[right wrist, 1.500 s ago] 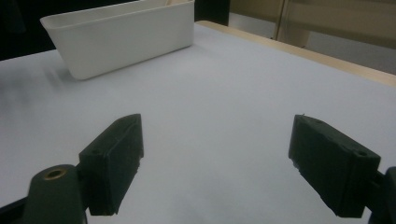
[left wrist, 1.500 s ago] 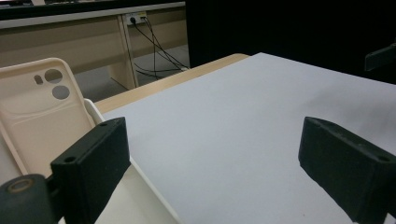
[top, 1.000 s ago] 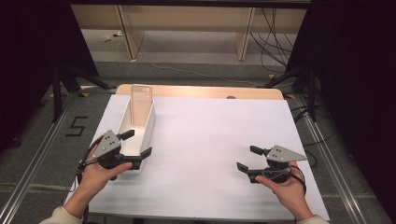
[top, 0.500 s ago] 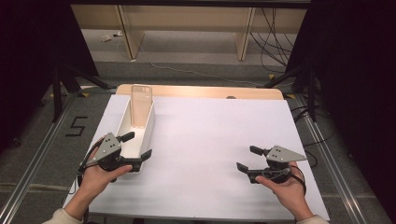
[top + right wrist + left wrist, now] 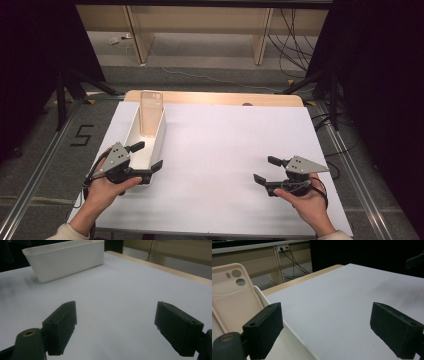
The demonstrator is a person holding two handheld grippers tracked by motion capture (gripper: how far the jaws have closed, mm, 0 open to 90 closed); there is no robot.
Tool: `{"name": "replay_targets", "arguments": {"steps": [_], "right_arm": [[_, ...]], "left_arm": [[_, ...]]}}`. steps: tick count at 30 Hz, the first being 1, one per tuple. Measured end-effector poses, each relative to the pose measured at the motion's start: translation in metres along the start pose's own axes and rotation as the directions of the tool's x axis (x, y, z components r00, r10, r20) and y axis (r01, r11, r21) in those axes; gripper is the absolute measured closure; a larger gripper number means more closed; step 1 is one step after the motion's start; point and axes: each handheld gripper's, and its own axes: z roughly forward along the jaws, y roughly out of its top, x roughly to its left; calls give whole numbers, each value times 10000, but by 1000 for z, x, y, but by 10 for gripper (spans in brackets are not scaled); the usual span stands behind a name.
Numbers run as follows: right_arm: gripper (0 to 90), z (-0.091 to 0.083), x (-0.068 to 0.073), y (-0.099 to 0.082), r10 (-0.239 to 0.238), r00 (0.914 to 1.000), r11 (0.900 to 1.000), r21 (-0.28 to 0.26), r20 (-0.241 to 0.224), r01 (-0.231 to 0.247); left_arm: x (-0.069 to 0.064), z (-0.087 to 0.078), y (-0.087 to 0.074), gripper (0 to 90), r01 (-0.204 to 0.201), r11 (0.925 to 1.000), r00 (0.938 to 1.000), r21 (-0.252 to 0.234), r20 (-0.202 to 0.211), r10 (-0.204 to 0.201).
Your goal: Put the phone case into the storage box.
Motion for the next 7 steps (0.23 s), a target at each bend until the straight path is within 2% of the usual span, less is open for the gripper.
{"name": "replay_targets", "arguments": {"steps": [2,3,7], "right_arm": [[191,0,-1,0,-76,9999,10000,-42,77,76],[191,2,0,-1,33,10000,9996,-272,25,-32],[191,2,-1,-1,-20,10000,9998,-206,-26,20]], "left_arm": [[0,0,0,106,30,10000,10000,-17,-1,-30],[0,0,0,107,56,10000,10000,-20,-11,-56],[1,0,0,111,181,9998,9998,-84,-59,-181]]}}
